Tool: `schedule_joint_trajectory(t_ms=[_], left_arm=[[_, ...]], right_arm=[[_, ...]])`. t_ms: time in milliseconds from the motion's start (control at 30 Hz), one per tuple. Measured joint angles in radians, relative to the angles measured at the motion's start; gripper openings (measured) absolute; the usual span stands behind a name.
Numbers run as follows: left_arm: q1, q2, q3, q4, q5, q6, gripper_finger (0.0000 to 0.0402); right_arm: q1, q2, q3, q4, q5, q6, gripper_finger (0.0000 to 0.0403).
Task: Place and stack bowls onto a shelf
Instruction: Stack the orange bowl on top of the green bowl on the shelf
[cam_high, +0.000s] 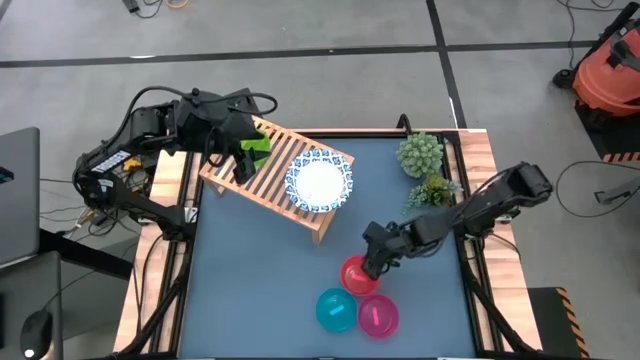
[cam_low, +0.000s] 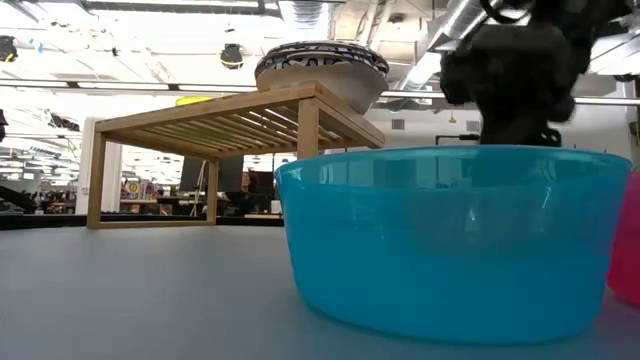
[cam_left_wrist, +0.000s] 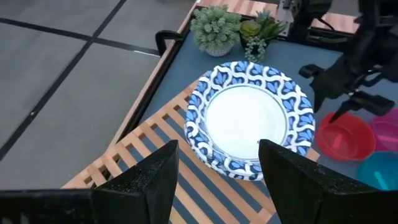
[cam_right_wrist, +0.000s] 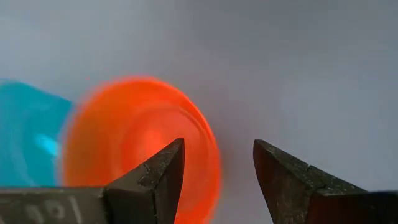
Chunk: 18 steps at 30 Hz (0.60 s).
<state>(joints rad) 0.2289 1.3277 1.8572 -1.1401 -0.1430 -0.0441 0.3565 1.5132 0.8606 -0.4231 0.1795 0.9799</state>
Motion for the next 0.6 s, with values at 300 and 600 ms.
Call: schedule_joint_trajectory(t_ms=[300, 600], left_arm=[[-0.015, 0.000, 0.000, -0.002, 0.003, 0.032, 0.0208], [-0.015, 0.000, 0.000, -0.022, 0.001, 0.031, 0.0208]], right_arm=[[0.018, 0.098, 0.000, 0.010, -0.029, 0.034, 0.0214], [0.003, 0.071, 0.049, -0.083, -0.030, 0.094, 0.0050]])
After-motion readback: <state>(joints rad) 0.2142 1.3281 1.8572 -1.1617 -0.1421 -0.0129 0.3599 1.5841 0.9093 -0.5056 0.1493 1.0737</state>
